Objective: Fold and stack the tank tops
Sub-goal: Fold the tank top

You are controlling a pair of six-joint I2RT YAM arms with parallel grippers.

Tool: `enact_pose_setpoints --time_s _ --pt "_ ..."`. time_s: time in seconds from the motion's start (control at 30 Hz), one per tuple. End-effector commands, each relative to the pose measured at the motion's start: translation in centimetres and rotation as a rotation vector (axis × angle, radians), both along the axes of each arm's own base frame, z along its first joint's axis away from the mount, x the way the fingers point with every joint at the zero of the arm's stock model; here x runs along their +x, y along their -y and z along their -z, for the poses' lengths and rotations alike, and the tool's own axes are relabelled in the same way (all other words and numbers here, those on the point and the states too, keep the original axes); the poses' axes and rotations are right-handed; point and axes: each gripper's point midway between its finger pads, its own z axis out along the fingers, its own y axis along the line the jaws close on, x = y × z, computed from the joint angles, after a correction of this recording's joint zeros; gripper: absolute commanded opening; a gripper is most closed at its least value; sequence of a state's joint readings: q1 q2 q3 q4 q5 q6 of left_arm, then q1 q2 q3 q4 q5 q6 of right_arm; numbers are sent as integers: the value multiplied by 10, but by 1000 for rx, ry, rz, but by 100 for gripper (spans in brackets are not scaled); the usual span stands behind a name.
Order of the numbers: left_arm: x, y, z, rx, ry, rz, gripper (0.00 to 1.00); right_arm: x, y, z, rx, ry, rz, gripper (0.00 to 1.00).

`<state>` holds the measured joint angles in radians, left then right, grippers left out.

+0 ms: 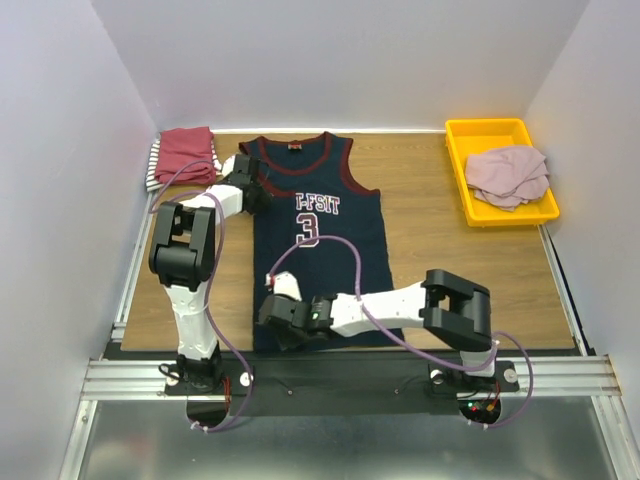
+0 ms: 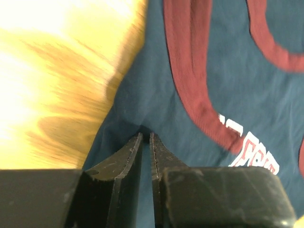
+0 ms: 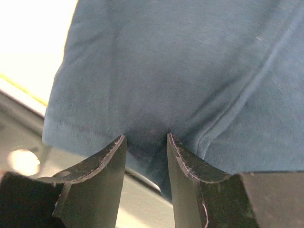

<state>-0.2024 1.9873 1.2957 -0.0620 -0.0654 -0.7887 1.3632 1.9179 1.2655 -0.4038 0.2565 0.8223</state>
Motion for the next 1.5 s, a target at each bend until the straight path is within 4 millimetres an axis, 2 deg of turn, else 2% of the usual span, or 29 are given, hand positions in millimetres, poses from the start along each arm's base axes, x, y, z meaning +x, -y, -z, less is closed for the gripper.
enact_pose_setpoints --time_s 0.0,0.17,0.2,0.27,0.3,0.33,0.4,0.43,0.47,0.5,0.53,0.57,0.63,0.67,0.7,0.73,0.77,0.8,0.87,0.9,0.93,0.97,1.0,1.07,1.1,1.2,1.23,1.37,1.47 --pt "15 -12 -18 59 21 49 26 -18 -15 3 3 -44 -71 46" --pt "29 6 -60 23 111 166 33 -1 -16 -21 57 -10 -8 50" --pt "31 9 -70 20 139 185 36 7 -15 -38 93 19 20 52" --pt "33 16 -105 8 219 209 39 20 -6 -53 115 51 62 56" --pt "34 21 -120 6 257 223 43 29 -2 -75 160 81 94 57" --pt "34 23 -149 1 314 229 45 43 5 -87 185 98 133 59" --pt "30 25 -175 1 356 228 45 62 23 -100 203 125 187 59" --pt "22 29 -196 -9 388 232 45 72 33 -125 256 145 218 59" --pt "17 30 -205 -4 399 223 45 100 55 -131 258 166 282 58" --pt "11 32 -212 -1 408 220 45 111 71 -131 259 160 307 58" --pt "-4 43 -230 -17 436 231 45 126 89 -146 292 175 341 58" --pt "-15 44 -222 3 420 215 45 162 123 -150 285 198 424 58" --pt "-42 58 -236 -4 453 227 45 189 153 -155 298 191 466 58" --pt "-62 74 -219 -3 418 241 43 218 179 -158 305 182 497 57" --pt "-76 83 -214 -15 408 253 42 230 193 -152 305 161 508 57" --pt "-93 88 -222 -33 434 262 41 245 204 -154 319 161 525 56" --pt "-118 108 -200 -31 394 313 39 271 231 -148 330 152 565 55" --pt "-133 117 -195 -47 386 326 38 276 230 -145 379 106 531 54" --pt "-165 134 -180 -43 362 383 37 304 251 -148 416 120 553 52" --pt "-191 158 -174 -63 344 451 36 312 251 -128 402 82 535 51" --pt "-207 169 -163 -59 315 494 35 326 257 -133 407 104 542 50" --pt "-221 181 -160 -66 305 532 35 333 258 -127 401 96 545 49" --pt "-249 202 -147 -65 270 590 35 339 256 -114 399 68 534 47" --pt "-270 220 -138 -72 245 631 35 351 254 -115 412 75 522 47" --pt "-291 234 -133 -82 228 683 35 354 254 -105 403 60 523 47" --pt "-315 261 -108 -68 168 755 34 362 250 -100 407 58 510 47" --pt "-330 271 -103 -63 155 799 34 364 249 -89 398 39 510 47" --pt "-350 296 -97 -64 129 878 35 368 254 -64 352 15 530 44" --pt "-356 303 -97 -81 124 896 36 371 260 -50 317 21 555 43"
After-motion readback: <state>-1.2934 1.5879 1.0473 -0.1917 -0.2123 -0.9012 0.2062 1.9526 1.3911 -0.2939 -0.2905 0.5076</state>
